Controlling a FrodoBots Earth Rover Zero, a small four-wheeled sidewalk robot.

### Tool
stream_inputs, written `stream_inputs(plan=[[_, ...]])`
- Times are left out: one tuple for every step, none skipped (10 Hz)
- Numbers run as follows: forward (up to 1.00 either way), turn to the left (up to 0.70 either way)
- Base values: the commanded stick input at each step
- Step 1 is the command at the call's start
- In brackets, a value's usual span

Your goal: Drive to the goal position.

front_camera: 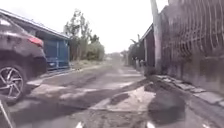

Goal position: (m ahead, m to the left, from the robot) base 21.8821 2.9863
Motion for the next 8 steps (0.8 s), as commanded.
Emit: stream_inputs(plan=[[1.00,0.00],[1.00,0.00],[1.00,0.00],[1.00,0.00],[1.00,0.00],[1.00,0.00],[1.00,0.00],[1.00,0.00]])
